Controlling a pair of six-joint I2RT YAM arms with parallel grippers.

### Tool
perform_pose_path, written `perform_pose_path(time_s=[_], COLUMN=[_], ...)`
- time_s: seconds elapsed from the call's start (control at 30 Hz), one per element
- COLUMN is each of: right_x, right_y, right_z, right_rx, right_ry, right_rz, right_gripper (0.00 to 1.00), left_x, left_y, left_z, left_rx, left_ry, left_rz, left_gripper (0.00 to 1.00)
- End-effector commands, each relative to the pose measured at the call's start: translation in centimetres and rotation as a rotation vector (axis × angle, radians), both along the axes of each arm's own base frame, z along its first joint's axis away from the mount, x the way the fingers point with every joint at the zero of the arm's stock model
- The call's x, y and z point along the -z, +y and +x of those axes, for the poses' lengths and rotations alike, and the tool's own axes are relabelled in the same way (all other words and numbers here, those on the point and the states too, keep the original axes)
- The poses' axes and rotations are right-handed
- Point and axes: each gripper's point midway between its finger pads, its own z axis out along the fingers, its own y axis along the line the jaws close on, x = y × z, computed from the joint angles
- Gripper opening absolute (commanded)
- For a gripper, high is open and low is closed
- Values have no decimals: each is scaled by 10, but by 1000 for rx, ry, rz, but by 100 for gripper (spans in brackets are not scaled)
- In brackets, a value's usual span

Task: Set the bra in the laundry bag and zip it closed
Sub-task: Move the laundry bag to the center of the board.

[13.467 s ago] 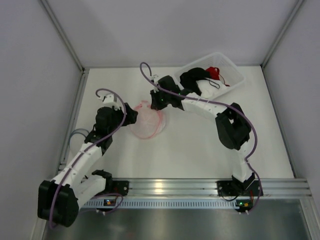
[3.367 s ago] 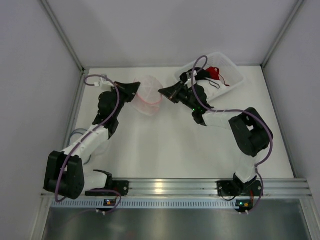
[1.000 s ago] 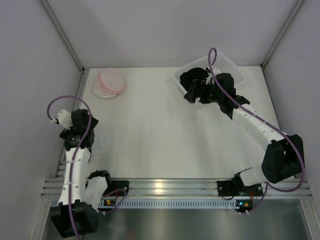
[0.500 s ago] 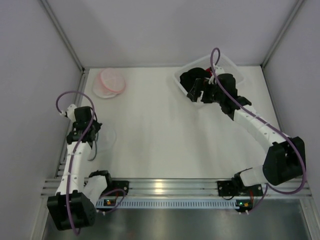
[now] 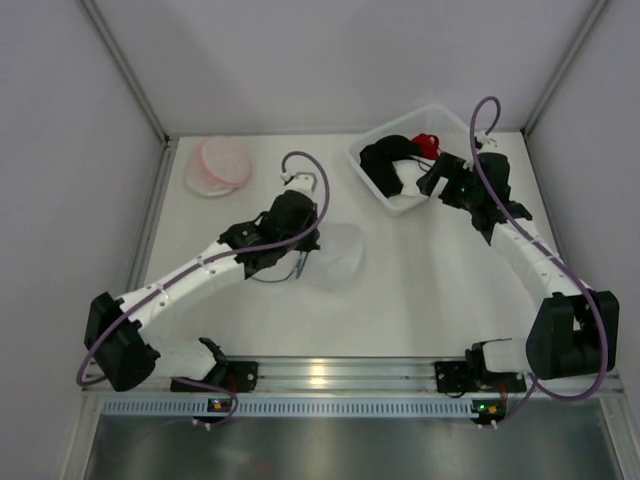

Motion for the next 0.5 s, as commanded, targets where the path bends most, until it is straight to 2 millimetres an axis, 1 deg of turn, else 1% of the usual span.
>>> perform_pose_path(time_s=[0.0, 0.03, 0.07, 0.13, 0.17, 0.27, 0.3, 0.37, 0.4, 0.43, 0.47], right_x=[-48, -46, -46, -49, -50, -50, -50, -52, -58, -61, -61], right_y=[-3, -3, -3, 1, 0, 3, 5, 10, 14, 15, 17], right_z=[19, 21, 23, 27, 29, 36, 39, 41, 42, 41, 38], right_rx=[27, 26, 28, 12, 13, -8, -16, -26, -45, -51, -51], right_ry=[-126, -122, -121, -127, -133, -145, -146, -149, -158, -159, -138], right_rz=[24, 24, 29, 36, 35, 32, 37, 65, 79, 89, 101], right_gripper=[99, 99, 99, 99, 99, 99, 99, 99, 99, 99, 99], left_x=[-7, 4, 5, 8, 10, 14, 13, 0, -5, -19, -27], left_y=[-35, -37, -47, -54, -62, -66, -74, -78, -80, -87, -87], left_z=[3, 5, 3, 4, -1, -2, -11, -12, -15, -18, -17], left_rx=[212, 268, 336, 425, 487, 595, 686, 743, 764, 802, 810], left_ry=[-78, -81, -85, -99, -97, -129, -133, -188, -192, -198, -188], left_rz=[92, 148, 145, 187, 176, 235, 209, 216, 206, 143, 108], left_gripper=[0, 0, 0, 0, 0, 0, 0, 0, 0, 0, 0])
